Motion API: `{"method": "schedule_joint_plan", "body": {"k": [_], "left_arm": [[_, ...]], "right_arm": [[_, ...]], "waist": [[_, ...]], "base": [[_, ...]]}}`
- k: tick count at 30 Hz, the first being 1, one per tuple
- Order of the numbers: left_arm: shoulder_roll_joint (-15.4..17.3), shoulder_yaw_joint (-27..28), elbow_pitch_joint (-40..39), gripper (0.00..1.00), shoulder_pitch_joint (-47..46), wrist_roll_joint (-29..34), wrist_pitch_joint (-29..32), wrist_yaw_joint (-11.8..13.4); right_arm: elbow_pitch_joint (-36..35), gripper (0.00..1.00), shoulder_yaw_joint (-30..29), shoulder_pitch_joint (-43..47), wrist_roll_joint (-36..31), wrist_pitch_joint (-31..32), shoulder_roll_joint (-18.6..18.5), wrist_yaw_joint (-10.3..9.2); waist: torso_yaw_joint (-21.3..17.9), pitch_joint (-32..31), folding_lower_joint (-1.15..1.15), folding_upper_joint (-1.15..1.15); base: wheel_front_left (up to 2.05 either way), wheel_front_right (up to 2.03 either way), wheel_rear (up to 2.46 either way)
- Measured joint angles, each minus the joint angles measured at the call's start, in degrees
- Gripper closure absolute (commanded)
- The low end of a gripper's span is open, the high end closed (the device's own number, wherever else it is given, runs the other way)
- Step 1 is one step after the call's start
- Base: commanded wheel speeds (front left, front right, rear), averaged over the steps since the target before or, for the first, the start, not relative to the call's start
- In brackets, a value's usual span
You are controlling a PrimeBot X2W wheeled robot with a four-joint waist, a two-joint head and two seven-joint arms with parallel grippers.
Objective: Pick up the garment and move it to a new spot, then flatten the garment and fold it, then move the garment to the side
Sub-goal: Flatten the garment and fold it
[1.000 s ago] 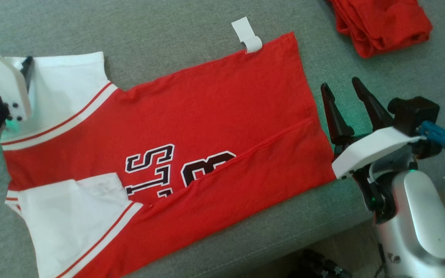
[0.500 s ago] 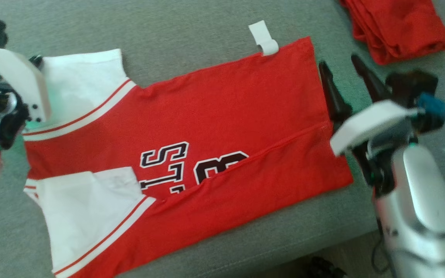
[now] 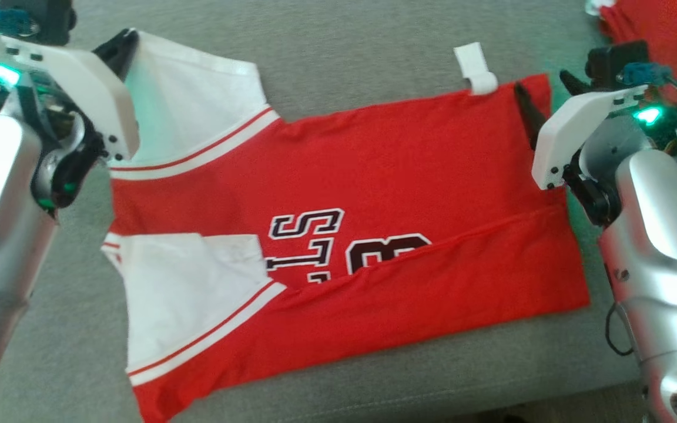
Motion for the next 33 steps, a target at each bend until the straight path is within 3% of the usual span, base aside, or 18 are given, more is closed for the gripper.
{"method": "schedule_joint_plan", "body": {"k": [2,4,5,7,9,10,18,24,28,33], "left_arm": [[-0.41,-0.20,-0.40,1.00,0.00,0.00,-0.47,-0.46],[-0.80,-0.53,-0.69,1.00,0.00,0.00,-1.00,-1.04],[-0.91,-0.69,-0.74,1.00,0.00,0.00,-1.04,-1.19],[-1.18,-0.97,-1.13,1.00,0.01,0.00,-1.37,-1.22],[-1.47,-1.16,-1.55,1.00,0.01,-0.01,-1.49,-1.22],[-1.57,-1.21,-1.68,1.00,0.01,-0.01,-1.56,-1.23],[-1.66,-0.71,-3.04,1.00,0.70,-0.23,-4.95,-1.23],[-0.14,0.10,-9.94,1.00,7.23,-2.33,-7.71,-1.01],[1.51,0.45,-15.40,1.00,13.47,-3.28,-8.69,0.86],[3.94,2.11,-24.80,1.00,24.57,-5.04,-10.94,5.24]], "right_arm": [[2.81,0.01,0.18,-0.81,0.60,0.19,-0.18,0.00],[6.10,0.34,0.84,-1.93,0.67,0.58,-0.46,0.00],[6.84,0.58,0.84,-2.30,0.67,0.55,-0.58,0.00],[8.40,0.69,0.84,-3.08,0.67,0.24,-0.80,0.00],[9.57,0.95,0.81,-3.60,0.68,-0.26,-0.97,0.00],[10.11,0.98,0.79,-3.76,0.68,-0.82,-0.97,0.00],[12.57,1.00,0.54,-5.36,0.58,-7.50,-0.52,0.00],[11.84,1.00,1.75,-3.57,2.03,-13.34,-0.62,0.00],[10.12,1.00,2.42,0.75,3.48,-15.35,-1.40,0.00],[5.54,1.00,2.53,9.11,5.77,-16.85,-3.33,0.00]], "waist": [[1.12,-0.10,0.00,0.00],[2.35,-0.38,0.00,0.00],[2.63,-0.50,0.00,0.00],[3.01,-0.75,0.00,0.00],[3.23,-0.93,0.00,0.00],[3.28,-0.98,0.00,0.00],[3.02,-2.06,0.00,0.00],[3.27,-4.84,0.00,0.00],[3.69,-6.81,-0.01,0.00],[4.69,-10.54,-0.01,0.00]], "base": [[0.00,0.00,0.00],[0.00,0.00,0.00],[0.00,0.00,0.00],[0.00,0.00,0.00],[0.00,0.00,0.00],[0.00,0.00,0.00],[0.00,0.00,0.00],[0.00,0.00,0.00],[0.00,0.00,0.00],[0.00,0.00,0.00]]}}
